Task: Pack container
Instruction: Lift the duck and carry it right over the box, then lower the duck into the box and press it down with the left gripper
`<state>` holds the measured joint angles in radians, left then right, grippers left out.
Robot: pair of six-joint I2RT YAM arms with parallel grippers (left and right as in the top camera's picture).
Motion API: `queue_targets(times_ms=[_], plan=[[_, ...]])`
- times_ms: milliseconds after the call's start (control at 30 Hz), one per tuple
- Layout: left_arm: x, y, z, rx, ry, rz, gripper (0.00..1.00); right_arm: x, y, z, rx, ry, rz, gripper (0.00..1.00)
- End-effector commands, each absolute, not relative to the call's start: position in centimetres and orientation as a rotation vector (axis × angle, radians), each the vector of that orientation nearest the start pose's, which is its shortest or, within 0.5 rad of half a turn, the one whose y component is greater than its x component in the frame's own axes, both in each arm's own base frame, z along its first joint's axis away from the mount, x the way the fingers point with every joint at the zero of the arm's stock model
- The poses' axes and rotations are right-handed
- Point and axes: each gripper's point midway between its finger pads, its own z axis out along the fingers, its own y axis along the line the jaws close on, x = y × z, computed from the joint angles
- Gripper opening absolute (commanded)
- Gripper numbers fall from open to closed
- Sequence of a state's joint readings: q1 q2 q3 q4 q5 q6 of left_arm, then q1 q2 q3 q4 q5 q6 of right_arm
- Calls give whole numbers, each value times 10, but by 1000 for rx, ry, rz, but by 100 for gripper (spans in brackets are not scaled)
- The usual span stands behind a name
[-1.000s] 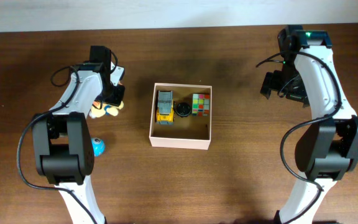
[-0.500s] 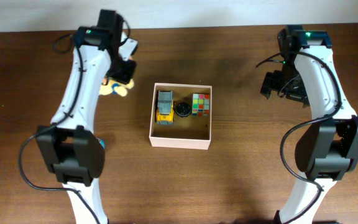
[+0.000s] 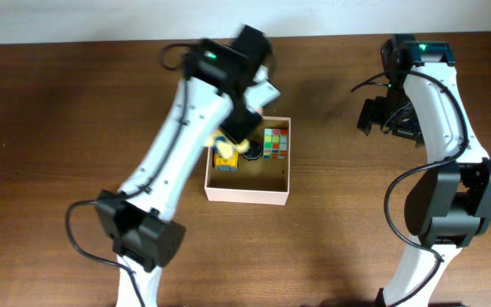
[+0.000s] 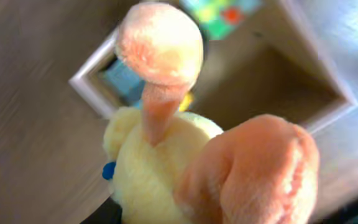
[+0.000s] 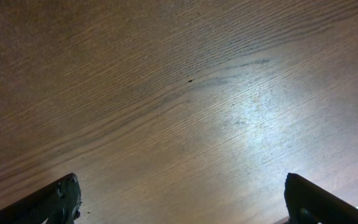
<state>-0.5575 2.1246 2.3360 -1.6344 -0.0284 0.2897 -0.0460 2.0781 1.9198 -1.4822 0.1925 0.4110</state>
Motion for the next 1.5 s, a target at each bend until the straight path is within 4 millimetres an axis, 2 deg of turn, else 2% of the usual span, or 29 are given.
queue_targets(times_ms=[0, 67, 200, 400, 533, 733, 933, 1033, 1467], plan=[[334, -255, 200, 1513, 2613, -98, 36, 381, -50, 123, 702, 3077, -316, 99], [318, -271, 193, 1650, 2558, -161, 34, 381, -50, 123, 702, 3077, -316, 99], [303, -279, 171, 1746, 2562, -158, 33, 381, -50, 123, 702, 3077, -316, 99], [302, -276, 126, 1773, 2606, -132, 25, 381, -50, 123, 702, 3077, -316, 99], [303, -269, 109, 1775, 2633, -107, 25, 381, -50, 123, 702, 3077, -316, 99], [310, -259, 107, 1800, 2616, -110, 25, 381, -50, 123, 702, 3077, -316, 99], [327, -244, 106, 1718, 2650, -142, 25, 381, -50, 123, 702, 3077, -316, 99], [325, -249, 108, 1693, 2655, -245, 25, 381, -50, 123, 702, 3077, -316, 99], [318, -255, 86, 1698, 2655, -327, 25, 381, -50, 123, 702, 3077, -316, 99]])
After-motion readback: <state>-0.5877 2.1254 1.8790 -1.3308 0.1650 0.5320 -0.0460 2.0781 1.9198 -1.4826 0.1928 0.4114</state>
